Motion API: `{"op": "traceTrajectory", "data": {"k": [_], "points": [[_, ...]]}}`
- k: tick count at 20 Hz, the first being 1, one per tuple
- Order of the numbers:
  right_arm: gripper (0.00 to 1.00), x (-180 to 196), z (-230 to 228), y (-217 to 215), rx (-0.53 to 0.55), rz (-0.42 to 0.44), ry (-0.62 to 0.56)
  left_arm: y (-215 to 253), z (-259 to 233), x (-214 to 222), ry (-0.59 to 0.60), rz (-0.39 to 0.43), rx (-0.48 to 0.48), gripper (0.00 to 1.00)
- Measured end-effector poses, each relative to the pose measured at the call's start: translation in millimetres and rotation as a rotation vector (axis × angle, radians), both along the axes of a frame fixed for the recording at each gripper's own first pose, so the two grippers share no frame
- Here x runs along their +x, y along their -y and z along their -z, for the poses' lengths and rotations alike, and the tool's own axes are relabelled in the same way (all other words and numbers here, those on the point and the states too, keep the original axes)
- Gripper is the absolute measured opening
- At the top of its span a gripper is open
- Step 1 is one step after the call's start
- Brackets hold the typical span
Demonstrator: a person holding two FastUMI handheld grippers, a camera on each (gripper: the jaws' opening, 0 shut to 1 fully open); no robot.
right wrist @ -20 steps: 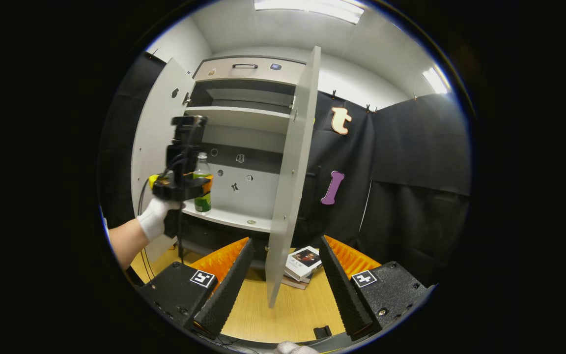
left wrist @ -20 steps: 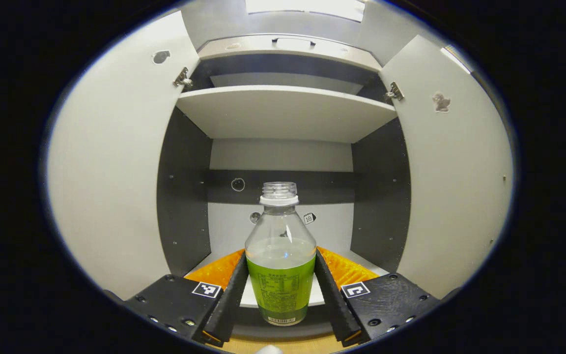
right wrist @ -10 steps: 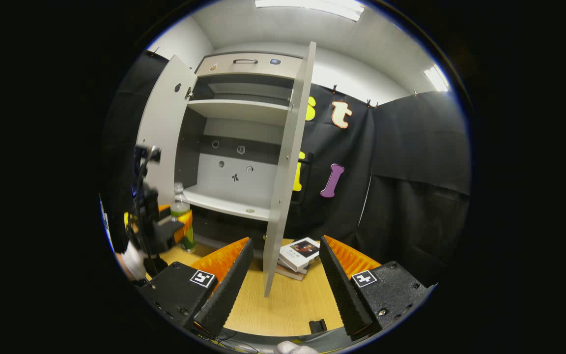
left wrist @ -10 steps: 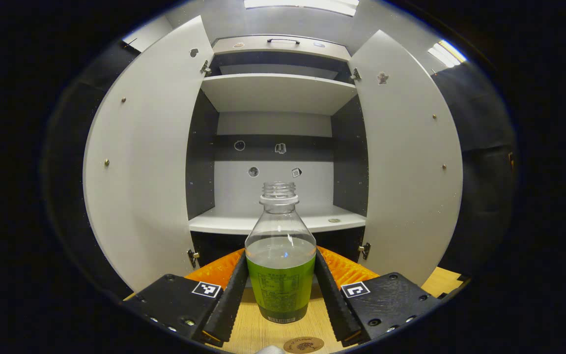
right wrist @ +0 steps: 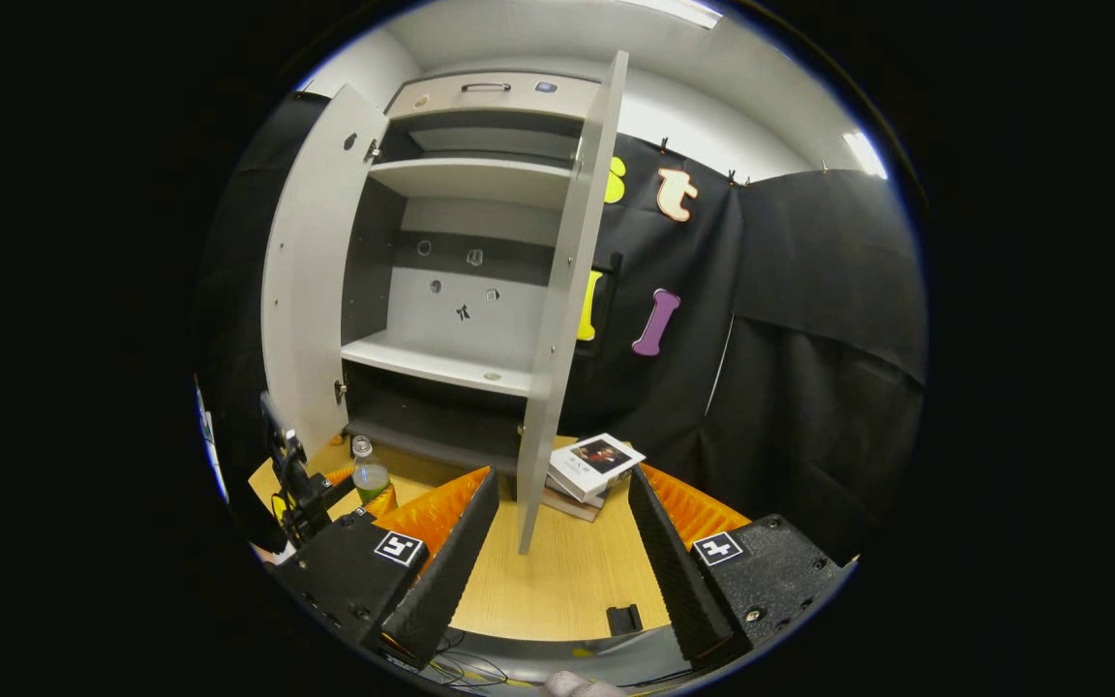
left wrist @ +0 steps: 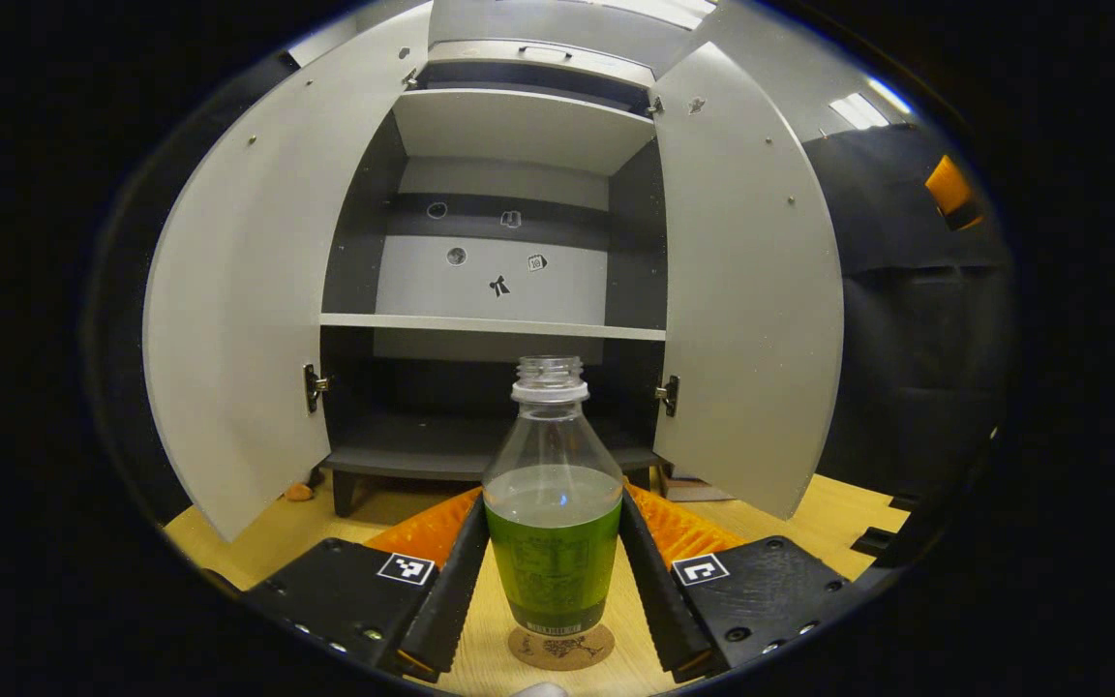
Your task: Grasp the bottle in the cabinet with the left hand and place it on the coaster, then close the right door with the right hand and the left door with the left hand.
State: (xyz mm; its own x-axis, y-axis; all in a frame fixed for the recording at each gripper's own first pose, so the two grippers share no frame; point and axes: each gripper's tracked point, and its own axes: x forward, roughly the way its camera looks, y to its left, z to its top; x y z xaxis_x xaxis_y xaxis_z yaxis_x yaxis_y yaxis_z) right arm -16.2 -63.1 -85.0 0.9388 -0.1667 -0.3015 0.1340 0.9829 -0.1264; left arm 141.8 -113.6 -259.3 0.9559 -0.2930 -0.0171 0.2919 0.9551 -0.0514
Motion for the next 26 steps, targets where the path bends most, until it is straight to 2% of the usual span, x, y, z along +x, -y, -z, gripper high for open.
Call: {"op": "traceTrajectory", "data": {"k": [4,6,7,8,10,13,14,15,20,22,24,25,26], "points": [[0.84,4.3,7.4,-2.2,0.002,0.014,-0.018,8.4,32.9,-2.5,-0.005,0.04,0.021,0.78],[0.84,5.5,9.6,-3.4,-0.005,0.013,-0.025,11.6,42.8,-4.5,0.01,0.055,0.035,0.74],[0.84,5.5,10.4,-3.1,-0.012,0.016,-0.03,11.3,46.6,-3.2,0.017,0.055,0.046,0.78],[0.84,5.6,10.8,-2.2,-0.017,0.018,-0.031,11.5,50.2,-2.0,0.019,0.058,0.048,0.74],[0.84,6.0,11.2,-1.9,-0.019,0.023,-0.036,13.4,57.5,-2.3,0.001,0.073,0.033,0.74],[0.84,5.8,11.1,-3.3,-0.027,0.024,-0.035,12.9,63.3,-3.9,-0.005,0.075,0.035,0.74],[0.84,5.4,11.3,-4.6,-0.027,0.021,-0.035,13.6,66.7,-5.0,-0.011,0.08,0.037,0.78],[0.84,4.9,10.2,-5.9,-0.028,0.02,-0.035,14.9,67.3,-5.6,-0.01,0.088,0.031,0.74],[0.84,4.4,6.6,-10.5,-0.038,0.01,-0.029,17.1,68.0,-8.1,-0.012,0.103,0.028,0.76],[0.84,3.2,4.2,-12.1,-0.042,0.009,-0.022,15.7,64.4,-10.1,-0.021,0.098,0.023,0.78],[0.84,2.0,1.8,-14.2,-0.043,0.008,-0.02,11.9,54.6,-12.5,-0.03,0.087,0.047,0.85],[0.84,1.5,-0.9,-15.5,-0.036,0.007,-0.017,10.8,42.8,-13.0,-0.014,0.085,0.049,0.93],[0.84,1.5,-5.2,-17.6,-0.029,0.005,-0.006,8.9,29.1,-13.2,0.008,0.076,0.047,0.94]]}}
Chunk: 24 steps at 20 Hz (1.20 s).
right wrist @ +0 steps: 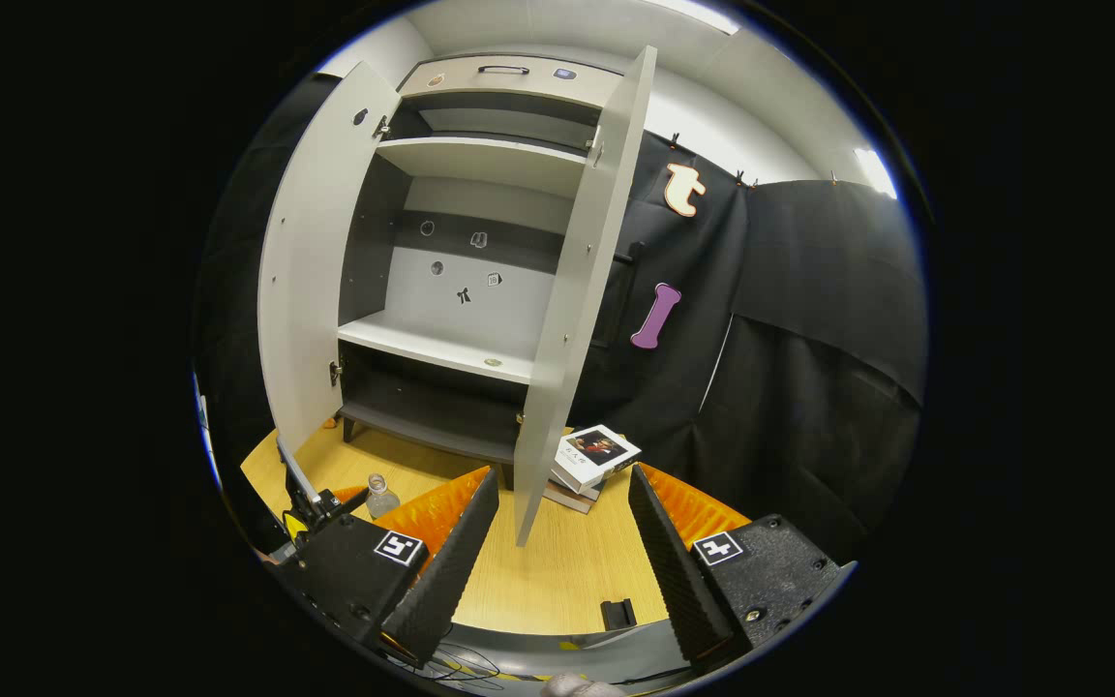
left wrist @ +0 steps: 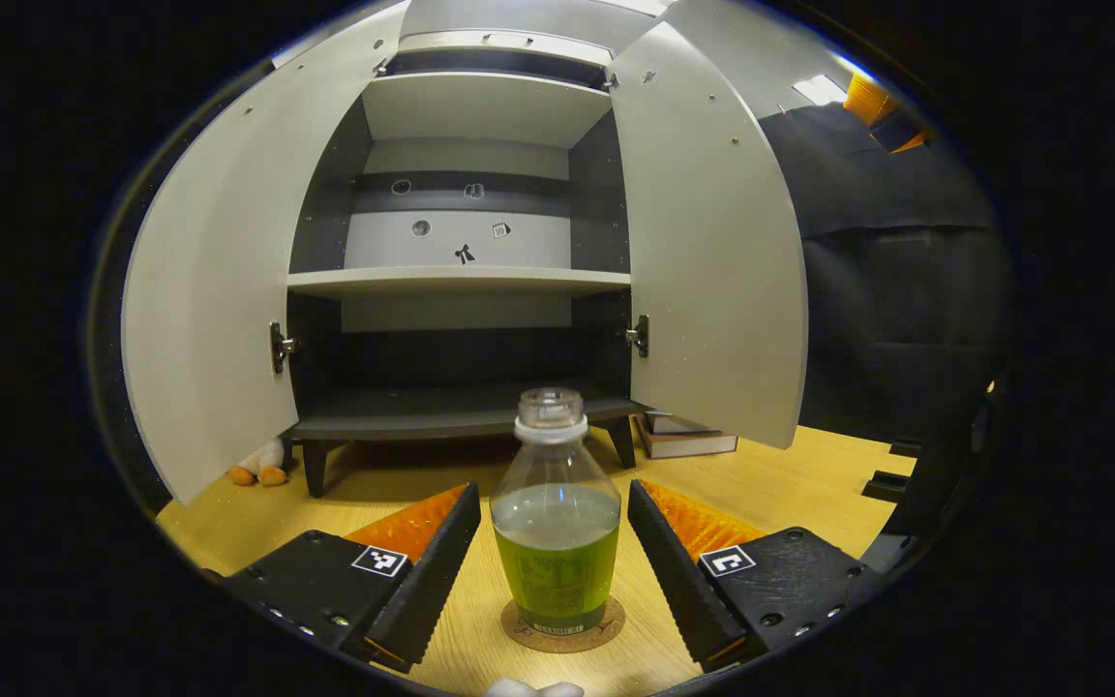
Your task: Grasp the bottle in the cabinet with the left hand and place it on the coaster, then close the right door with the right hand and the left door with the left hand.
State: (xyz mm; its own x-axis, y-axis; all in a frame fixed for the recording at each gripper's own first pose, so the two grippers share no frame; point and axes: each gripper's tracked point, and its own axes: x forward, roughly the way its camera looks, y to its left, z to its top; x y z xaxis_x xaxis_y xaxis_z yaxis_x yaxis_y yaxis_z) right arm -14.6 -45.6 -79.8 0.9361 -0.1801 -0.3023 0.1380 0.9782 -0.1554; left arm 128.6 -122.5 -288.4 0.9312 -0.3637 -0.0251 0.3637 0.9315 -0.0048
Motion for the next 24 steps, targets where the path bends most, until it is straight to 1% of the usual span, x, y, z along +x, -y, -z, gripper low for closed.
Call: {"op": "traceTrajectory", "data": {"k": [3,5,7,10,12,15,18,20,22,24], "points": [[0.84,0.7,-14.1,-4.3,-0.004,-0.007,0.039,-11.2,-42.0,-2.1,0.041,-0.031,-0.024,0.95],[0.84,0.5,-21.0,-8.0,0.002,-0.014,0.063,-19.0,-71.4,-1.0,0.057,-0.051,-0.022,0.94],[0.84,0.0,-25.5,-11.2,0.016,-0.019,0.085,-28.6,-105.6,-1.6,0.079,-0.075,-0.03,0.95],[0.84,0.1,-34.2,-14.3,0.039,-0.027,0.121,-50.0,-163.0,-5.3,0.114,-0.113,-0.066,0.94],[0.84,0.8,-43.1,-15.7,0.06,-0.03,0.152,-71.1,-191.1,-11.3,0.117,-0.144,-0.075,0.95],[0.84,1.3,-53.9,-14.2,0.086,-0.026,0.195,-111.1,-226.2,-33.2,0.128,-0.199,-0.06,0.95],[0.83,7.2,-51.9,-4.5,0.1,-0.017,0.199,-155.3,-246.7,-56.5,0.132,-0.258,-0.032,0.95],[0.84,15.9,-50.1,9.9,0.092,-0.001,0.197,-183.2,-254.1,-73.0,0.125,-0.308,-0.022,0.95],[0.84,28.5,-51.7,23.9,0.108,0.011,0.202,-208.8,-253.4,-91.6,0.11,-0.363,-0.014,0.94],[0.84,44.0,-54.3,46.8,0.113,0.037,0.218,-233.0,-250.8,-110.3,0.091,-0.428,0.008,0.95]]}}
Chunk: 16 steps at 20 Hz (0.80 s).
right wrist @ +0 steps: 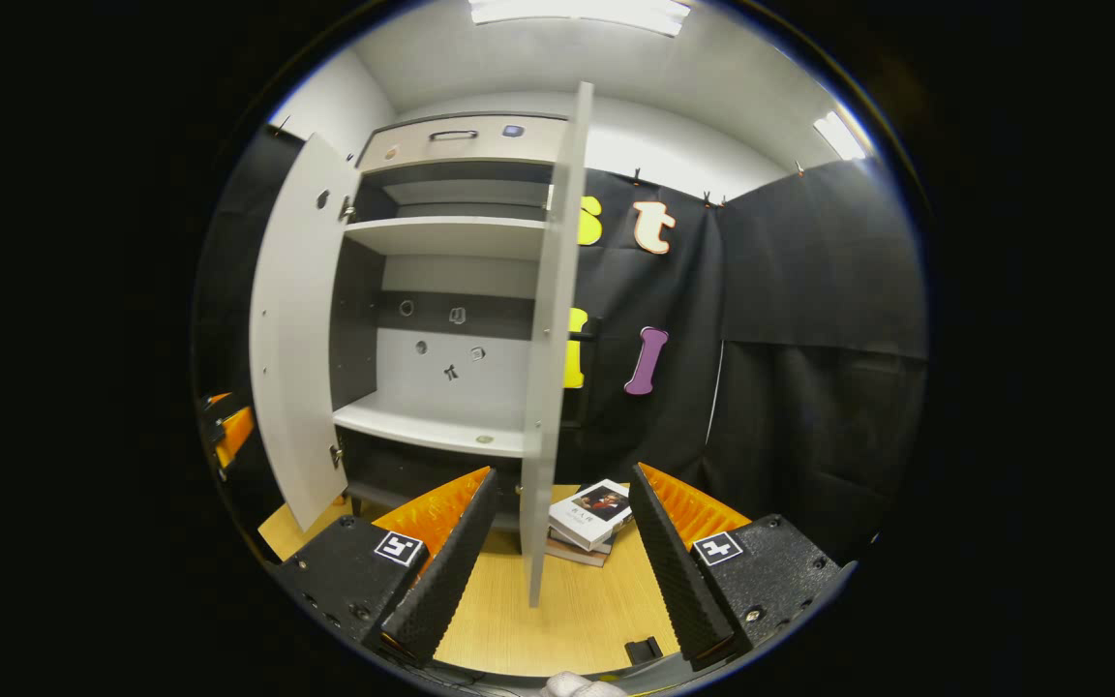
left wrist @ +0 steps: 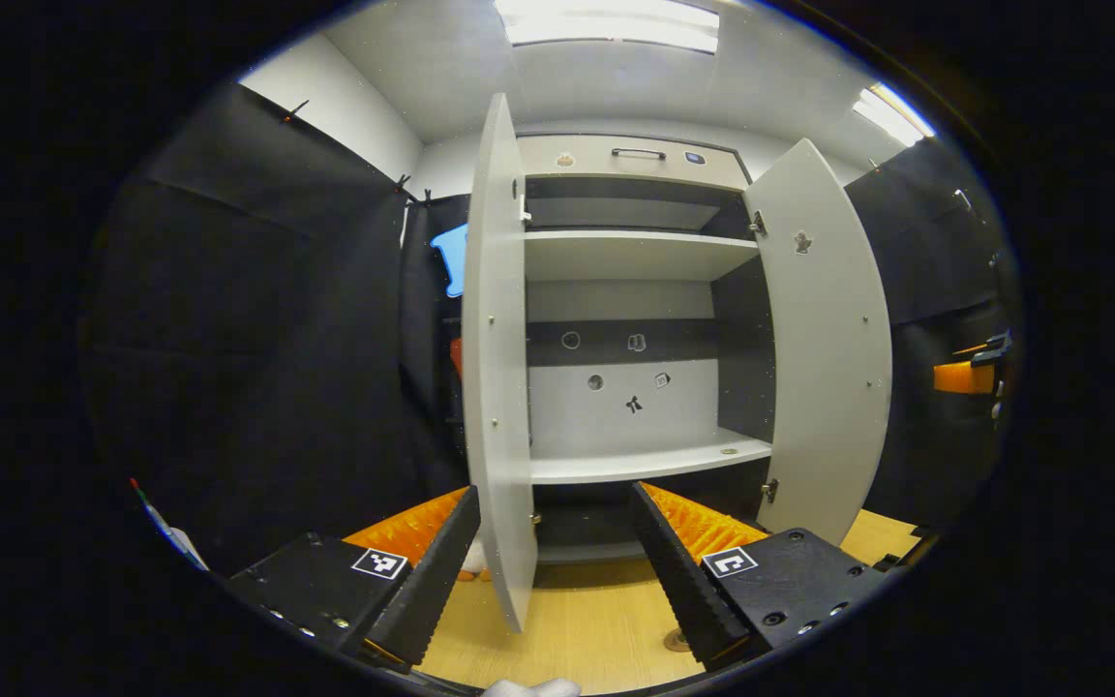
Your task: Grasp the bottle in the cabinet with the left hand and place it on the coaster, then close the right door with the right hand and the left door with the left hand.
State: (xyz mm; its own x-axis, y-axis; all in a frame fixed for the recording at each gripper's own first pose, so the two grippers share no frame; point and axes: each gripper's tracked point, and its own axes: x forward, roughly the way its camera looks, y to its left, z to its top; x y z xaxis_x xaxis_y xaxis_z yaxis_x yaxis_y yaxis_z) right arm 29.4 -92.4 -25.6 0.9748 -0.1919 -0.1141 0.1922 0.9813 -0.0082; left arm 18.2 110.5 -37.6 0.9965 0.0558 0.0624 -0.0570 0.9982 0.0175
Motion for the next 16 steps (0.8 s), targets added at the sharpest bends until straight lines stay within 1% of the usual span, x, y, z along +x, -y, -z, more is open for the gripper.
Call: {"op": "traceTrajectory", "data": {"k": [1,2,3,5,7,8,9,10,12,14,15,16], "points": [[0.83,8.0,-0.4,12.9,-0.001,0.015,0.002,-9.5,1.3,-6.9,-0.015,-0.032,0.009,0.94],[0.83,16.2,-2.2,25.0,0.001,0.027,0.008,-14.3,1.4,-13.7,-0.024,-0.055,0.011,0.97],[0.83,26.6,-3.8,38.7,0.004,0.033,0.013,-16.1,1.7,-19.4,-0.03,-0.07,0.01,0.95],[0.83,46.0,-7.1,64.1,0.011,0.045,0.022,-14.4,0.6,-25.8,-0.038,-0.087,0.012,0.95],[0.83,67.4,-10.2,86.2,0.044,0.045,0.02,-12.5,-9.1,-31.6,-0.029,-0.119,0.017,0.92],[0.84,77.1,-13.0,91.3,0.068,0.038,0.029,-7.2,-15.4,-33.2,-0.019,-0.122,0.011,0.95],[0.84,88.5,-17.1,96.3,0.097,0.025,0.038,-0.3,-20.2,-33.1,-0.013,-0.12,-0.001,0.95],[0.84,99.7,-17.8,98.0,0.124,0.005,0.037,6.1,-24.1,-32.2,-0.009,-0.12,-0.011,0.95],[0.83,119.1,-16.7,89.0,0.165,-0.072,0.017,16.3,-33.3,-27.5,0.0,-0.138,-0.025,0.95],[0.83,134.8,-18.2,81.3,0.184,-0.145,0.009,27.9,-36.9,-21.1,0.002,-0.155,-0.044,0.95],[0.83,139.4,-20.9,72.5,0.189,-0.195,0.002,33.7,-37.5,-17.8,-0.001,-0.162,-0.054,0.95],[0.83,140.9,-22.1,69.2,0.168,-0.244,-0.014,38.8,-36.9,-14.8,-0.007,-0.171,-0.062,0.95]]}}
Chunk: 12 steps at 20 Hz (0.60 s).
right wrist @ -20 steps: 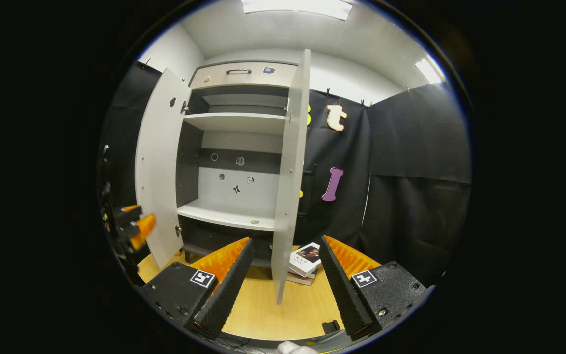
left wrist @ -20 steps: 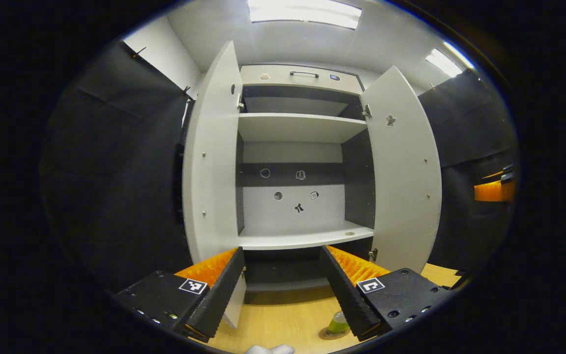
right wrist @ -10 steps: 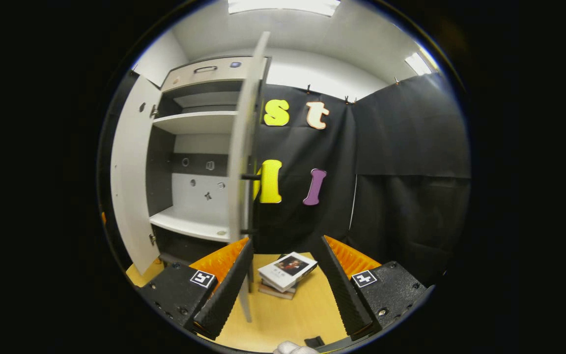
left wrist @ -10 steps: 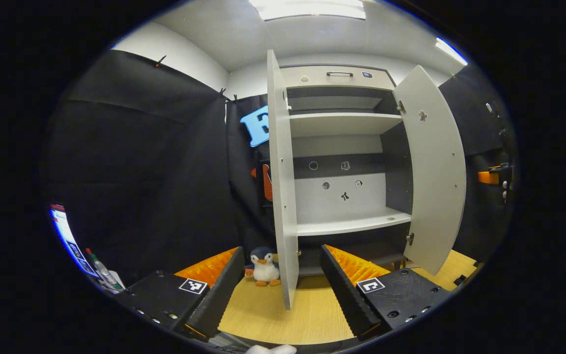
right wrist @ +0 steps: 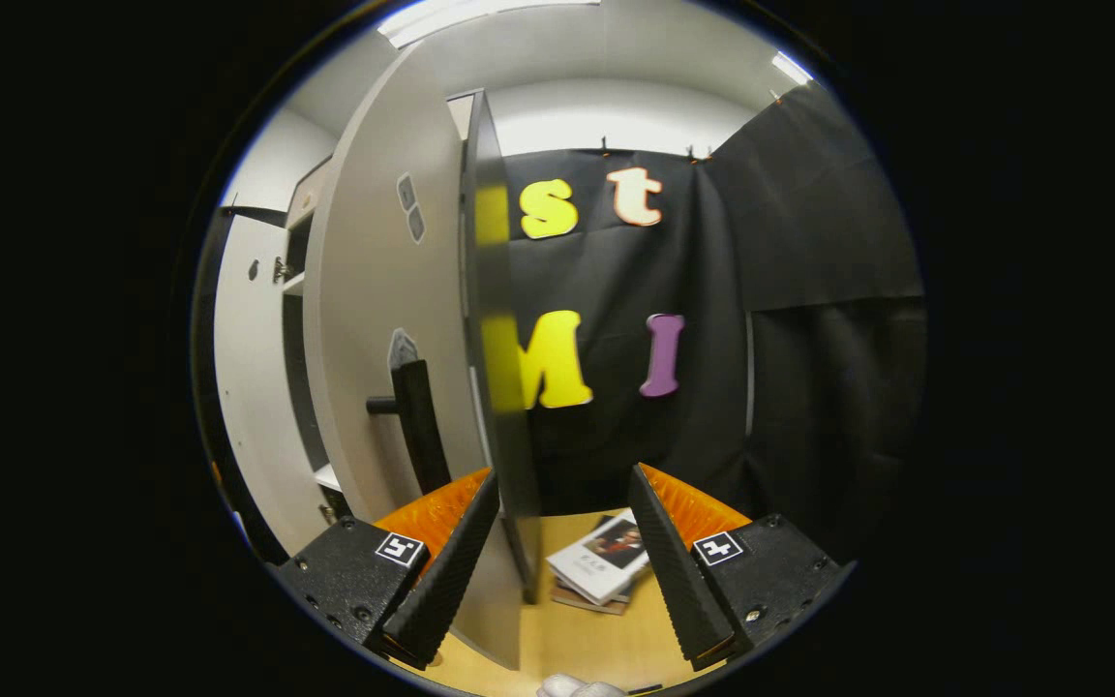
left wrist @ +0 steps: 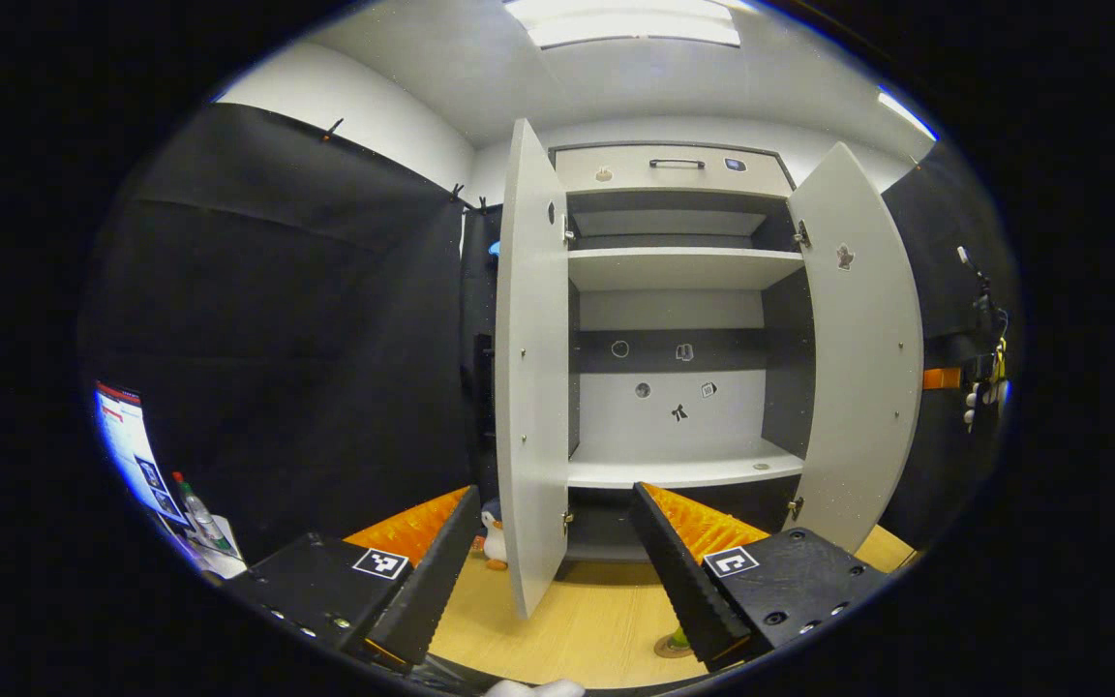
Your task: Grasp the bottle in the cabinet with the left hand and place it on the coaster, then close the right door with the right hand and the left door with the left hand.
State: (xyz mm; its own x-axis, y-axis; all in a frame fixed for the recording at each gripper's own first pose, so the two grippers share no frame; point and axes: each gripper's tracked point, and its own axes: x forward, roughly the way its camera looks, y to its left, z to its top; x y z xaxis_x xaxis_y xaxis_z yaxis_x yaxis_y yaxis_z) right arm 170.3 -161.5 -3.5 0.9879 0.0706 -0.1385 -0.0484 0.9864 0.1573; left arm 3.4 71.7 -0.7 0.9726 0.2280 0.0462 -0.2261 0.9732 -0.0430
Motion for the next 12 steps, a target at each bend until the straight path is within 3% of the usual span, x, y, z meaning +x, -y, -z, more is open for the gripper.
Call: {"op": "traceTrajectory", "data": {"k": [5,9,12], "points": [[0.8,11.0,-0.1,-13.6,-0.112,-0.196,-0.05,24.1,0.3,11.8,-0.039,-0.026,-0.024,0.95],[0.8,10.9,-0.4,-46.5,-0.07,-0.309,-0.062,44.4,-7.6,19.6,-0.042,-0.035,-0.007,0.95],[0.78,9.2,0.9,-65.0,-0.047,-0.347,-0.079,55.7,-14.6,21.4,-0.041,-0.04,0.007,0.95]]}}
